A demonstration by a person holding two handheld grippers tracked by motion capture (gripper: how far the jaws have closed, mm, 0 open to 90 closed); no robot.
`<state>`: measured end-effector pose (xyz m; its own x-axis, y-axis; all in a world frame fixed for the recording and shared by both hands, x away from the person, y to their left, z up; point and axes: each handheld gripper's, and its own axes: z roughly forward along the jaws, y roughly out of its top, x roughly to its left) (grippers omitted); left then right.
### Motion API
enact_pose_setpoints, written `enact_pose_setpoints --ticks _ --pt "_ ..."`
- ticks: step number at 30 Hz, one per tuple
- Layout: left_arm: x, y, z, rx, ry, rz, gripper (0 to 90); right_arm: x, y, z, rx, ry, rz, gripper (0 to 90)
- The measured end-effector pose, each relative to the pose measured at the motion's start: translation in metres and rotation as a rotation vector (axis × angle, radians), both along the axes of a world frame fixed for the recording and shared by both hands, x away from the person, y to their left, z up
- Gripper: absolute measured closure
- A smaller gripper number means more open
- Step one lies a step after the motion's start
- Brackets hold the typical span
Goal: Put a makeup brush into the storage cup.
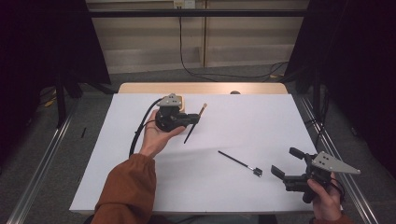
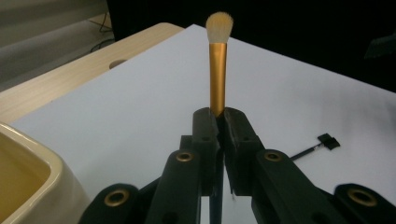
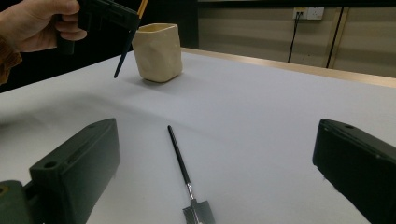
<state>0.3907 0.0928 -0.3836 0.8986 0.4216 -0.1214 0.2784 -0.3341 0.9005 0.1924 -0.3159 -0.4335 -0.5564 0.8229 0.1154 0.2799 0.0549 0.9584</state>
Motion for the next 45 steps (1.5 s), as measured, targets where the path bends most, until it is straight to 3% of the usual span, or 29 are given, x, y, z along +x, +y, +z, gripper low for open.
enact_pose_setpoints --ticks 6,18,20,22,31,41,45 --pt "-0.003 0.001 -0.003 -0.028 -0.043 -0.001 84.0 0.000 0.001 0.000 0.002 0.001 0.001 0.0" --pt "-0.004 0.006 0.001 -0.067 -0.034 0.011 84.0 0.000 0.001 0.000 0.000 0.002 0.001 0.0" --pt "-0.005 0.008 0.004 -0.070 -0.037 0.017 84.0 0.000 0.001 0.000 0.000 0.002 0.000 0.0" --pt "-0.007 0.011 0.008 -0.099 -0.044 0.017 84.0 0.000 0.001 0.000 0.001 0.001 -0.001 0.0" --pt "-0.004 0.018 0.024 -0.106 -0.072 0.042 84.0 0.000 0.001 0.000 -0.002 -0.004 0.003 0.0" --pt "0.003 0.017 0.036 -0.102 -0.068 0.066 83.9 0.001 0.001 0.000 0.003 0.001 0.001 0.0" --pt "0.005 0.018 0.041 -0.128 -0.055 0.077 83.9 0.000 0.001 0.000 0.003 -0.001 0.002 0.0"
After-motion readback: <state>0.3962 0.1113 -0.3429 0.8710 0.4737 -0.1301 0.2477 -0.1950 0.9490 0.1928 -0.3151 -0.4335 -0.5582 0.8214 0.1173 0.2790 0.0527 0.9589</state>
